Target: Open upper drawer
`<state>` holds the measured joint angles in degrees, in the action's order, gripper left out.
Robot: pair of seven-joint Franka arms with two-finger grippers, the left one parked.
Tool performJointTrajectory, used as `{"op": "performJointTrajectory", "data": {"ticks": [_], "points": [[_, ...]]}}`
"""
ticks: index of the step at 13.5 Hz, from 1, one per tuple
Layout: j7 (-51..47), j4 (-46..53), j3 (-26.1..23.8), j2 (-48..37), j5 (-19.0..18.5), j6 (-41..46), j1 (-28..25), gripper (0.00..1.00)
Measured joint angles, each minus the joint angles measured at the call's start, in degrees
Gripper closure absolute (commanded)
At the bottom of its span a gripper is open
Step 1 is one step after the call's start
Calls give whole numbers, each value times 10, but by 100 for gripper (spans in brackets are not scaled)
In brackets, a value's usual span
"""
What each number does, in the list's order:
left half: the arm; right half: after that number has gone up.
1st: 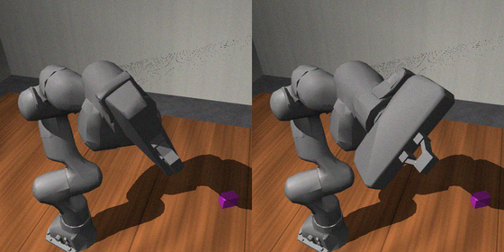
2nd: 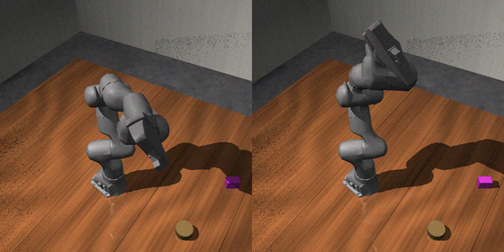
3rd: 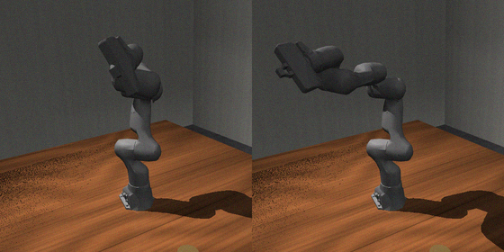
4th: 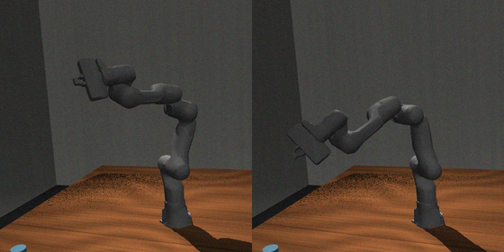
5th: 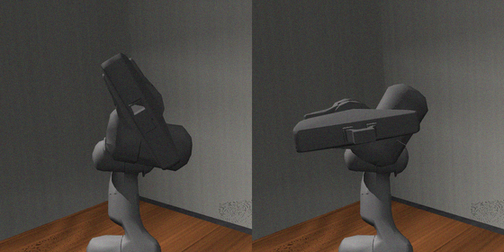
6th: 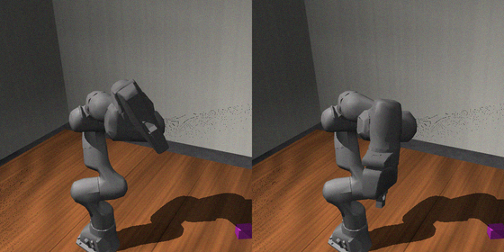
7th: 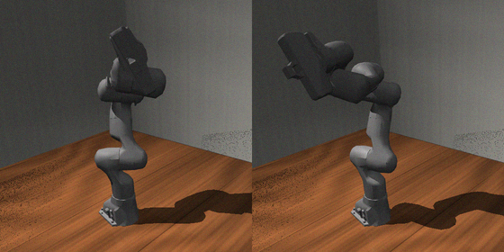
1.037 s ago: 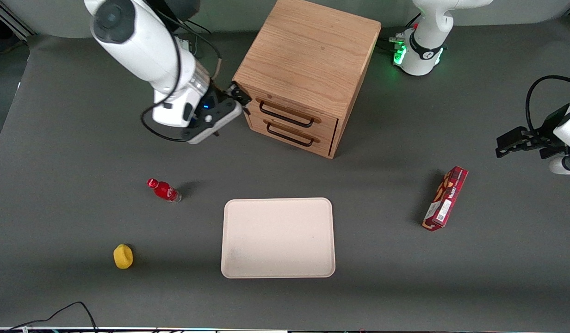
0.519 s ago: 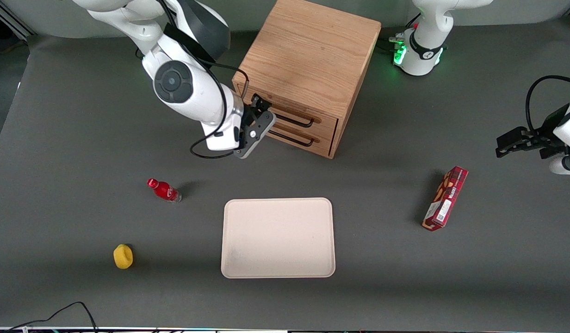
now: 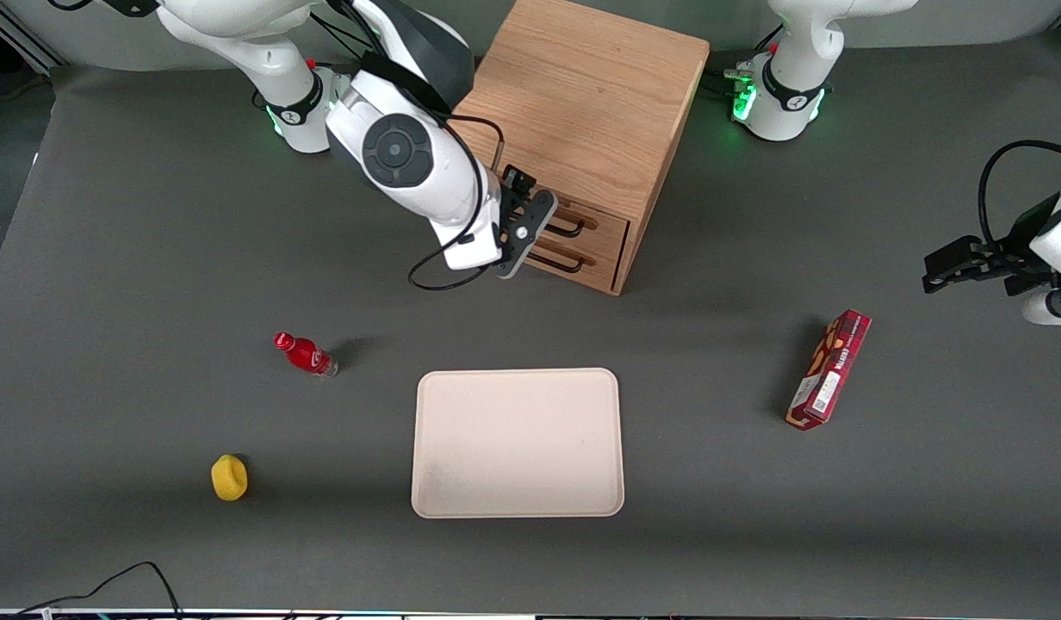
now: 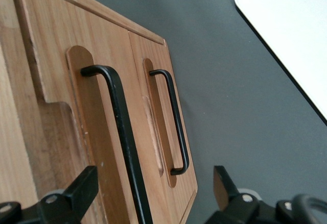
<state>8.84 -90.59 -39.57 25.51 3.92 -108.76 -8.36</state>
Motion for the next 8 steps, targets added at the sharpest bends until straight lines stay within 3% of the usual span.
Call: {"op": "performJointTrajectory", "data": {"ticks": [8], "points": [[7, 0, -1, 33, -47, -36, -9, 0]]}}
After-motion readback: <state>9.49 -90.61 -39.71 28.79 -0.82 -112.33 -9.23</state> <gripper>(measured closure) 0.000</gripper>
